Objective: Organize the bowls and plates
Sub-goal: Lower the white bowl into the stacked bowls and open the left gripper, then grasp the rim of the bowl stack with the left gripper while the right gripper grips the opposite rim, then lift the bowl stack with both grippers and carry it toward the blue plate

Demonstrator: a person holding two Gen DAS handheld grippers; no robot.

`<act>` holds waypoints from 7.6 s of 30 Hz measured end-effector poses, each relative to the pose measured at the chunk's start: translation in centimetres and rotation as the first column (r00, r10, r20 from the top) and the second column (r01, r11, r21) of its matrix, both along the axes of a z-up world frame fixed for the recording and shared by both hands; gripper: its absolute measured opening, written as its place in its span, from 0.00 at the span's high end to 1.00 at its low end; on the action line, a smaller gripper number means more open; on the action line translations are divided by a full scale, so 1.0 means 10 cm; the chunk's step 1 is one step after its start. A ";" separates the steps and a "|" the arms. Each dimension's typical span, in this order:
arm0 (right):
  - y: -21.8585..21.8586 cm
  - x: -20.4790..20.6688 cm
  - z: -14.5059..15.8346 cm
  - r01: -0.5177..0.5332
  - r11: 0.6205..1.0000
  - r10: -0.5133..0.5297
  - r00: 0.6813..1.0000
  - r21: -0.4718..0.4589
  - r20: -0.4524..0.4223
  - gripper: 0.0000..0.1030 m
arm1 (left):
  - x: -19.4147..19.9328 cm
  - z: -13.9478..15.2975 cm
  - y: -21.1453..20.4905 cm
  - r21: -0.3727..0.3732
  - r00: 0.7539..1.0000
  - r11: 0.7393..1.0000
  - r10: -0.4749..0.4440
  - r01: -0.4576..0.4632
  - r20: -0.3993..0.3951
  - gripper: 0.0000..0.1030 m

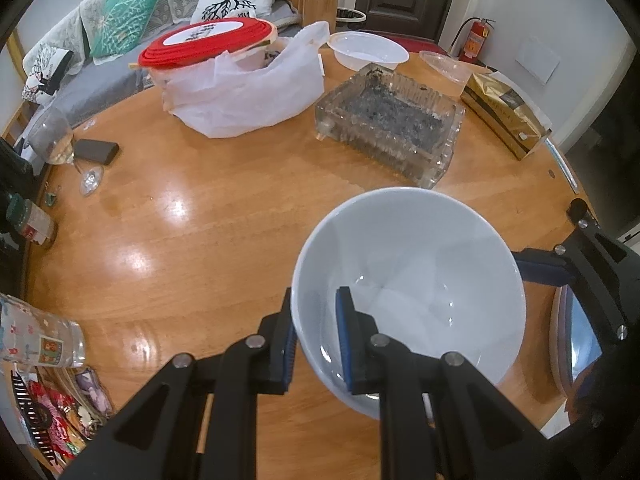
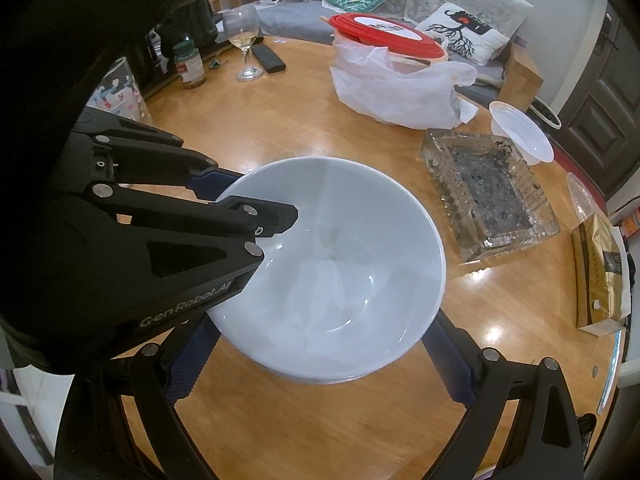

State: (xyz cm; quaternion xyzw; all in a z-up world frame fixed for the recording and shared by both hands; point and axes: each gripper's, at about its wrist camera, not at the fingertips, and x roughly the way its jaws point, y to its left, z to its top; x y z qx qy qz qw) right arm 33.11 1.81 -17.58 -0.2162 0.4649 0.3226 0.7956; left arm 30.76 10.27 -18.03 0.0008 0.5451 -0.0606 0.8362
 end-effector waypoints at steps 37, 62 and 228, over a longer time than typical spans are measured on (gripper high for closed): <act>-0.28 -0.13 -0.55 0.031 0.979 -0.045 0.997 0.203 0.068 0.02 | 0.10 -0.16 0.01 -0.088 1.000 0.996 -0.001 -0.001 -0.030 0.69; -0.06 0.16 -0.84 0.011 0.982 -0.021 0.998 0.188 0.053 0.01 | 0.20 -0.26 0.16 -0.186 0.998 0.981 -0.052 0.048 -0.021 0.80; -2.37 -1.98 -0.23 0.202 0.947 -0.250 0.952 0.249 0.178 0.01 | -0.73 0.42 -2.93 -0.232 0.914 0.890 -0.405 0.394 -0.002 0.68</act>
